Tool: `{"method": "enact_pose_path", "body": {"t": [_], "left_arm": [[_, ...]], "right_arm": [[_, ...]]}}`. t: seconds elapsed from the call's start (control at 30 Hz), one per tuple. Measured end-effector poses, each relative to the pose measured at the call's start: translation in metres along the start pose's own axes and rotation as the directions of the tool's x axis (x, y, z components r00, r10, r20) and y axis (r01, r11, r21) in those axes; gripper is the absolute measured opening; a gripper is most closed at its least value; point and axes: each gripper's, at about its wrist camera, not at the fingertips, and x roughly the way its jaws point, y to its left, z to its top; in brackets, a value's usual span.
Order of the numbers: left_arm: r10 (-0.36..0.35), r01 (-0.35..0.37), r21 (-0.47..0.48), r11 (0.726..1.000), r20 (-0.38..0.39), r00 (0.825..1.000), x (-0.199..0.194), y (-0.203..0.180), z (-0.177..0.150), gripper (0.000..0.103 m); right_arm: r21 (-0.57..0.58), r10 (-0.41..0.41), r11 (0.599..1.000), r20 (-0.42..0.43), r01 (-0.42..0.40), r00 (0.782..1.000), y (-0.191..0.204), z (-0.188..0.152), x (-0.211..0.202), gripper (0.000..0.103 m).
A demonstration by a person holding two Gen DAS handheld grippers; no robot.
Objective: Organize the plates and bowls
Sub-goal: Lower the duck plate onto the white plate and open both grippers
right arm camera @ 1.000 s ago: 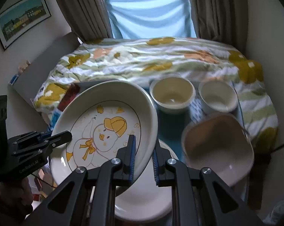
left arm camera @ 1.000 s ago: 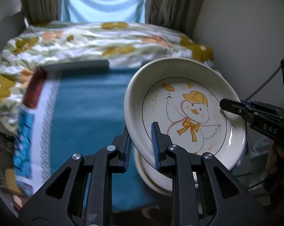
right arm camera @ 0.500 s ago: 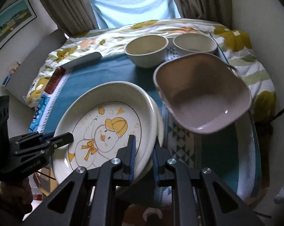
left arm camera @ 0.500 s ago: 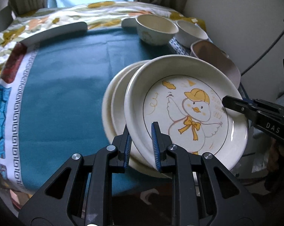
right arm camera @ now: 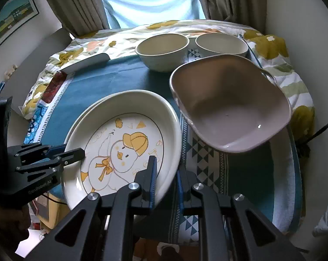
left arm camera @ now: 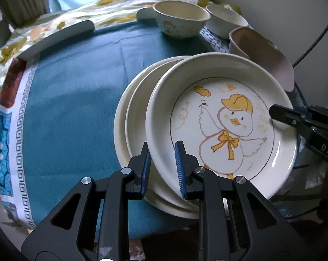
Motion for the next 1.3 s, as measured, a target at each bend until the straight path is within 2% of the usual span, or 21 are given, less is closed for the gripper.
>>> {"method": "enact_pose_path", "body": {"t": [0.23,0.37,0.53,0.67,0.83,1.07,1.3], "left_arm": [[0.089,-0.088,0.058,0.994,-0.001,0.996,0.003,-0.008,0.006,0.019],[0.162,-0.162,0.109,0.981,0.003,0.987,0.004,-0.014,0.009,0.019],[0.201,-0.200,0.137,0.970,0.010,0.980,0.003,-0.018,0.008,0.019],[0.255,-0.257,0.182,0.949,0.033,0.966,0.003,-0.025,0.006,0.019],[0.260,-0.263,0.170,0.950,0.039,0.965,0.002,-0.025,0.005,0.019],[0.319,-0.326,0.174,0.929,0.067,0.946,-0.004,-0.027,0.001,0.019],[0.285,-0.289,0.141,0.947,0.048,0.957,-0.006,-0.018,0.000,0.019]], "right_arm": [[-0.003,-0.009,1.000,-0.005,0.009,1.000,0.001,0.002,0.001,0.015],[-0.005,-0.004,1.000,-0.013,0.004,1.000,0.003,0.001,0.004,0.015],[-0.011,-0.007,1.000,-0.013,0.007,1.000,0.002,0.002,0.004,0.015],[-0.026,-0.016,1.000,-0.010,0.016,1.000,0.002,0.005,0.004,0.015],[-0.042,-0.025,0.999,-0.014,0.024,1.000,0.004,0.006,0.006,0.015],[-0.052,-0.027,0.998,-0.034,0.025,0.999,0.006,0.006,0.010,0.015],[-0.071,-0.033,0.997,-0.032,0.031,0.999,0.011,0.008,0.012,0.015]]}}
